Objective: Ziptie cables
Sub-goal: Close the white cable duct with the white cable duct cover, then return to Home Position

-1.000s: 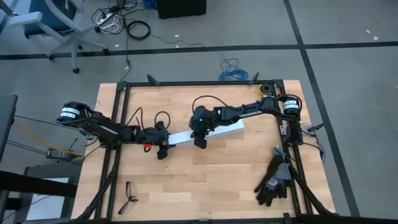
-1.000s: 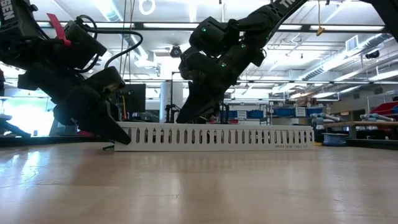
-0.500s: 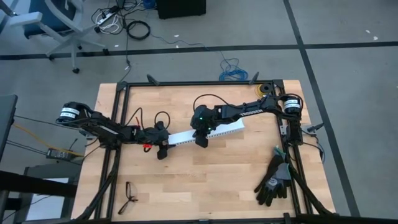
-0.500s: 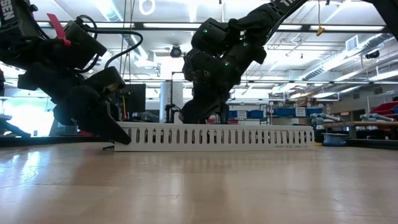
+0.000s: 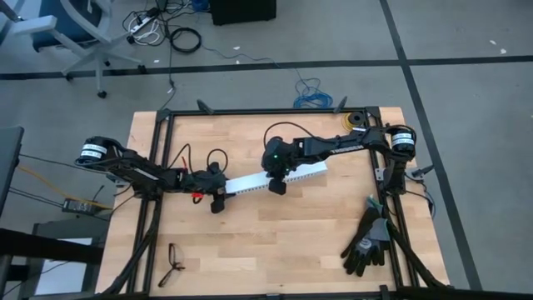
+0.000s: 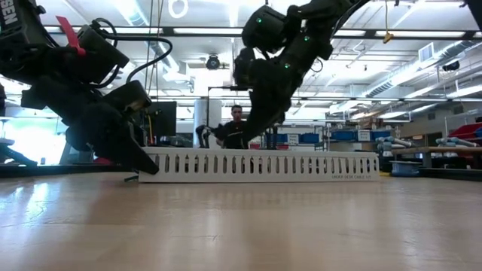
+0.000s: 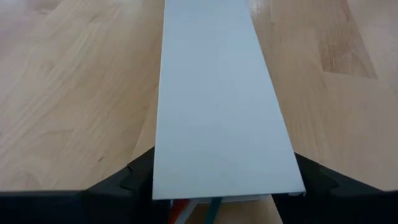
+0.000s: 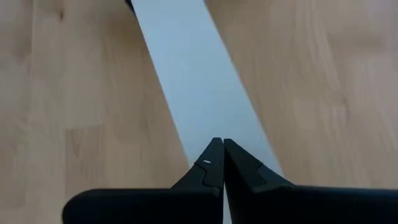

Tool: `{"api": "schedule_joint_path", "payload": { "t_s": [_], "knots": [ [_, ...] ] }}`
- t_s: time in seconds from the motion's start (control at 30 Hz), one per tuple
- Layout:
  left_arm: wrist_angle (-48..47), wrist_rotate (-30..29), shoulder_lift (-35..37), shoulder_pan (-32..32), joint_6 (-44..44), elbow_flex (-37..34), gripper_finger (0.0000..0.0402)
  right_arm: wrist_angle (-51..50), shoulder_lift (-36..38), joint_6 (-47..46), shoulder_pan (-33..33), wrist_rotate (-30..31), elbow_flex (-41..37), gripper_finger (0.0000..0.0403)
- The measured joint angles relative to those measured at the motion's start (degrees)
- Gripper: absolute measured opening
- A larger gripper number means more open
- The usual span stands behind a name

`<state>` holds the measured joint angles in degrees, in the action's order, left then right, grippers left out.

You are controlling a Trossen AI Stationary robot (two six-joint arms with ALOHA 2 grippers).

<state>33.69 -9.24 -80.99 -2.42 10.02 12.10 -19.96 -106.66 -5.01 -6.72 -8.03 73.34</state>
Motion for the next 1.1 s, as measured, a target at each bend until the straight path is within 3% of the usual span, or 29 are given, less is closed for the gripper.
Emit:
{"api": "schedule_joint_path", "payload": {
  "t_s": [0.2,0.63,0.93,1.1],
  "knots": [
    [2.72,-1.57,-0.02,0.12,0.74,0.00,0.0254,-4.01,0.27,-0.67,0.02,0.13,0.08,0.0000],
    [4.98,-1.78,0.00,1.40,-0.06,0.07,0.0335,-6.16,0.84,-1.44,0.88,0.25,0.24,0.0000],
    [12.94,-1.54,0.45,1.31,-5.12,1.55,0.0325,-12.85,4.02,-2.50,3.45,8.26,-0.11,0.0000],
    [12.86,4.35,0.55,1.23,-3.87,5.80,0.0316,-12.32,9.13,-4.87,4.84,10.41,-4.99,0.0000]
  ]
}}
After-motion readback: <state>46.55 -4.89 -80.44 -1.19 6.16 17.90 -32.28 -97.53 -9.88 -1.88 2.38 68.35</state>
